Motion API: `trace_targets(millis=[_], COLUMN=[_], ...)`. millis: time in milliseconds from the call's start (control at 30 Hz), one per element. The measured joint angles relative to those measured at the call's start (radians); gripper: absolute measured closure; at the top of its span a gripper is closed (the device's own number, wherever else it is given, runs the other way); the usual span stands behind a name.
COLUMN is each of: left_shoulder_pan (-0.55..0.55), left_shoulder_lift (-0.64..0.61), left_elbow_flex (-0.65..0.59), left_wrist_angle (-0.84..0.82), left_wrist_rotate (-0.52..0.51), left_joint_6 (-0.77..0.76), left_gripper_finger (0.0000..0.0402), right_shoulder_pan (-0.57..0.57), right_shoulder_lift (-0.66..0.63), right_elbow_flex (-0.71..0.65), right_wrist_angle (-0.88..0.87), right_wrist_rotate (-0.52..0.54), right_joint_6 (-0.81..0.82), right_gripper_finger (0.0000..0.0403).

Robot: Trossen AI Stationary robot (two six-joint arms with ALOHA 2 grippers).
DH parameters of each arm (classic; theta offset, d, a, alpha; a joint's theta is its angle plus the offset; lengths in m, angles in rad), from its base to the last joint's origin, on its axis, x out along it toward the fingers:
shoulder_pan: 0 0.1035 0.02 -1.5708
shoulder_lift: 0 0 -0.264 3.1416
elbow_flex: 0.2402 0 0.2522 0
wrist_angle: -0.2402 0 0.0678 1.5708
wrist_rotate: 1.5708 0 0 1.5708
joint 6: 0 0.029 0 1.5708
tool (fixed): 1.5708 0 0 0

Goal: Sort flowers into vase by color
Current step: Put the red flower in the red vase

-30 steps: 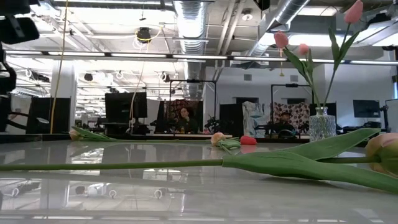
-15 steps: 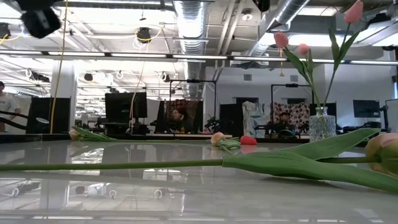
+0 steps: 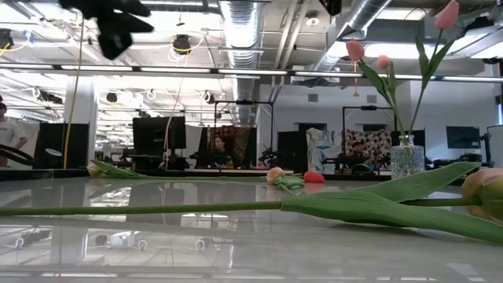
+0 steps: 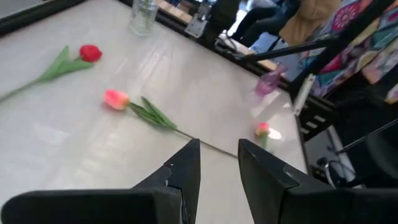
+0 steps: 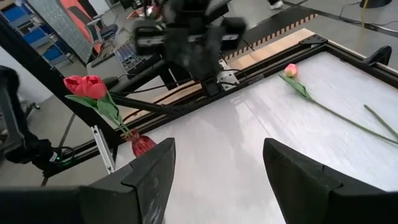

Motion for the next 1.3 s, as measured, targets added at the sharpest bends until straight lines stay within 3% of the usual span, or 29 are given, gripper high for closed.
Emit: trace_targets(millis=[200,600,833,1100,1300], left_shoulder_pan=[0.237,0.431,0.474,0.479,0.482], left_shoulder_lift=[0.182,0.591,0.845,1.099,1.244], left_elbow_flex=[0.104,0.286,0.416,0.617,0.703], left_wrist_angle=[0.004,0.002,0.002,0.002,-0.011], left_wrist_rotate=[0.226,0.367,0.343,0.167,0.074], left_joint_6=[0.168,0.422,0.553,0.760,0.899], left_gripper_finger=[0.0306,0.0306,0.0306,0.0306,0.0306], right_shoulder_pan=[0.000,0.004,0.004,0.007,0.008], right_shoulder_lift=[0.000,0.000,0.000,0.000,0.000], right_elbow_flex=[0.000,0.000,0.000,0.000,0.000], right_wrist_angle=[-0.040,-0.086,-0.145,-0.148,-0.148], right_wrist_rotate=[0.000,0.001,0.000,0.000,0.000], right_joint_6=[0.016,0.031,0.057,0.074,0.129], right_gripper_finger=[0.0133,0.0133,0.0133,0.0133,0.0133])
